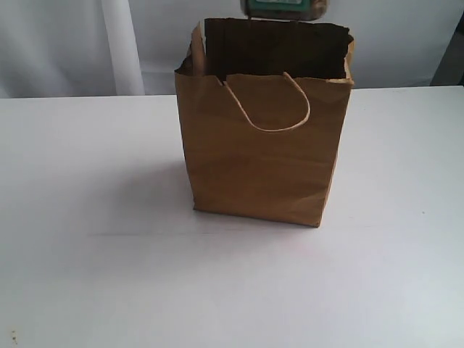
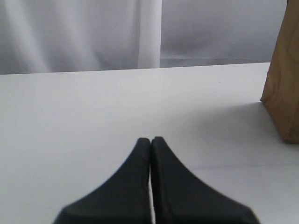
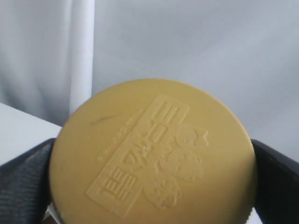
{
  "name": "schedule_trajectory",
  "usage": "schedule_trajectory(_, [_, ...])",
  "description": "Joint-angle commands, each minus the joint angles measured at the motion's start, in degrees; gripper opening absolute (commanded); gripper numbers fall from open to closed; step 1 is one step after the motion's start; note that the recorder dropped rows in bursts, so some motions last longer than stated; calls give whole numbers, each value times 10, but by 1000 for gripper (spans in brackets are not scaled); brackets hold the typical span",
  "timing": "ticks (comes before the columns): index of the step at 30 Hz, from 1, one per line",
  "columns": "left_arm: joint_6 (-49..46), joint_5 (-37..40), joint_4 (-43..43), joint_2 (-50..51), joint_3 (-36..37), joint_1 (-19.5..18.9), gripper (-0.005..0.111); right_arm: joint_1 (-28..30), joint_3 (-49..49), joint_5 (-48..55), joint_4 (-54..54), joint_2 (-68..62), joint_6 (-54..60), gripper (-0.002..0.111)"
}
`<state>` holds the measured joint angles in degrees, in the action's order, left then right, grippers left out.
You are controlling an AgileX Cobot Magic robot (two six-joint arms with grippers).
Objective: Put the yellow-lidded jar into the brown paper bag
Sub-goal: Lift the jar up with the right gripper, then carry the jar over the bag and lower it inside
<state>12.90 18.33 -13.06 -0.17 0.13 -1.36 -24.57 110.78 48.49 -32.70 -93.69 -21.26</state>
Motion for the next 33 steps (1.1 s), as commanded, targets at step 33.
schedule_trajectory(33, [2, -6, 2, 2, -1, 2, 1, 17, -1, 63, 79, -147, 13, 0])
